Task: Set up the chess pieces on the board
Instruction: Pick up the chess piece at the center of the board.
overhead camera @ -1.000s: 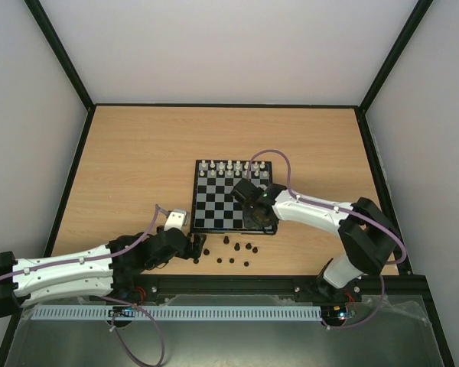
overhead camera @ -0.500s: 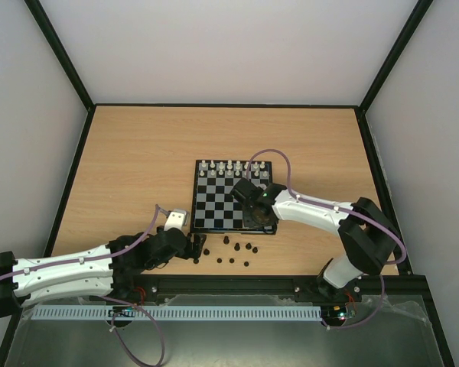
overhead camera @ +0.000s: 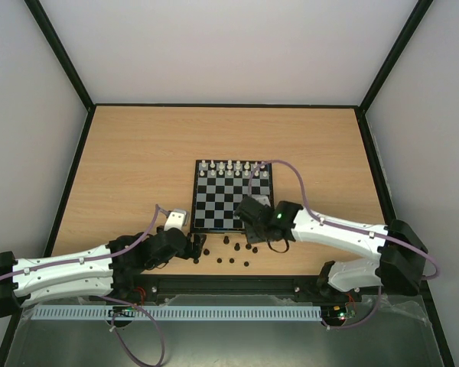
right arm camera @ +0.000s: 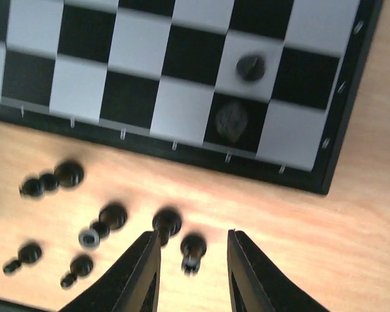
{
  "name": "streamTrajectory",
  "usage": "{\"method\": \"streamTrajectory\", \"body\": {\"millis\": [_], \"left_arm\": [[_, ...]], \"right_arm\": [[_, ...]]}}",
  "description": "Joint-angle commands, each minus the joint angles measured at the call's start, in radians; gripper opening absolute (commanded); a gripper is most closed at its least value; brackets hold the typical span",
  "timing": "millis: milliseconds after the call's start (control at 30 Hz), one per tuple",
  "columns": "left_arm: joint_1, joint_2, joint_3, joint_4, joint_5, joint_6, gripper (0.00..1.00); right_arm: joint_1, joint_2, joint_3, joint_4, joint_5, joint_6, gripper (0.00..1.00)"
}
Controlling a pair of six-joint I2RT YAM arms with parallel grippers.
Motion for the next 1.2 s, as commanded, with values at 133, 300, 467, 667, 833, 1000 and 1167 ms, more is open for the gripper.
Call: {"method": "streamTrajectory", "body": {"millis": [133,300,467,667,833,1000,1167], "left_arm": [[-0.009,-0.011,-0.007,-0.011,-0.006,-0.015,0.99],[-0.009,-0.011,-0.007,-0.011,-0.004,-0.017,0.99],[-0.009,-0.017,-0.007,-0.020,-0.001,-0.019,0.99],[-0.009,-0.018,-0.010,-0.019,-0.003,-0.020,0.99],[-0.009,-0.013,-0.010,-0.017,-0.003,-0.020,0.99],[-0.009,-0.016,-0.011,-0.020,-0.002,-0.022,0.99],[-0.009,-0.016,-0.013,-0.020,-0.002,-0.025,0.99]], "right_arm": [[0.185,0.014,-0.063,-0.066,0.001,0.148,0.30],[0.205,0.080,-0.077,-0.039,-0.001,0.162,0.30],[0.203,0.116,-0.088,-0.027,0.004,0.166,0.29],[0.204,0.139,-0.092,-0.007,0.007,0.159,0.29],[0.191,0.171,-0.095,0.023,0.014,0.151,0.29],[0.169,0.182,-0.104,0.038,0.020,0.144,0.26],[0.145,0.172,-0.121,0.052,0.023,0.134,0.25]]}}
